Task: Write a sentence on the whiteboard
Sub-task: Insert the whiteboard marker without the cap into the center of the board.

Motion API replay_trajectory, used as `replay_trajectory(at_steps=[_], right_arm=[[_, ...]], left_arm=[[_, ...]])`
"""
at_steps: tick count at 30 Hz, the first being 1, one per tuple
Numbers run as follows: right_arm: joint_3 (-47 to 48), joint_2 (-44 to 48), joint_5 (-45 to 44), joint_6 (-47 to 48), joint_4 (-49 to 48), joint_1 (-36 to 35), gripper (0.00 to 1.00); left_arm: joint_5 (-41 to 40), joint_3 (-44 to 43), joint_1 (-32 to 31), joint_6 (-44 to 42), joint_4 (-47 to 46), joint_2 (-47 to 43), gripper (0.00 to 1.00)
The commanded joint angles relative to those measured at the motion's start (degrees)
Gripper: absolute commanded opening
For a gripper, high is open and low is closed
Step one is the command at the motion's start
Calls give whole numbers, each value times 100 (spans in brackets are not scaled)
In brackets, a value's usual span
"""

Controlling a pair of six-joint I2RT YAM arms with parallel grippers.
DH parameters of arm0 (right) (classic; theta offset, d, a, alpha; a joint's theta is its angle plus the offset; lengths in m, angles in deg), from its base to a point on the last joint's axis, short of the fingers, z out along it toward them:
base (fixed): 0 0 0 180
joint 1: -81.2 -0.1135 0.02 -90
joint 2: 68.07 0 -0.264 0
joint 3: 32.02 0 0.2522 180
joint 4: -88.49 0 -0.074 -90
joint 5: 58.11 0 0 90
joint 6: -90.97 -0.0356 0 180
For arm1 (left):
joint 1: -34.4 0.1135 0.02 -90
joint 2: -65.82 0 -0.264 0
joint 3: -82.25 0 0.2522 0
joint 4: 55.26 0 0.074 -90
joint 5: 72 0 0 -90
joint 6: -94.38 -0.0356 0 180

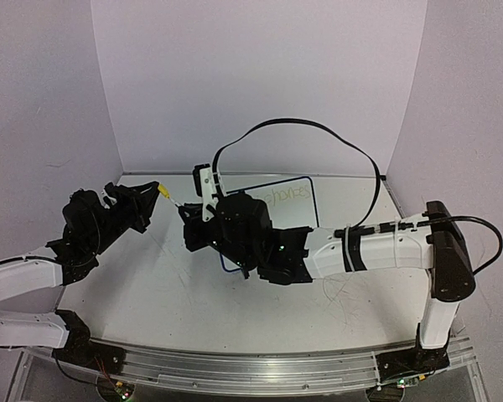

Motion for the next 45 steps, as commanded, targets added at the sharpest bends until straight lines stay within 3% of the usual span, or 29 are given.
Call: replay_trajectory(at_steps=[1,29,45], right_arm=[[195,16,-141,71,-191,-43,0],[39,188,4,-36,-223,-55,0],[209,-12,-133,-17,-279,-53,0]], left_arm=[[120,15,3,-23,-320,47,0],[-196,104,3,-254,-311,-113,0],[127,23,-2,-141,-321,4,0]])
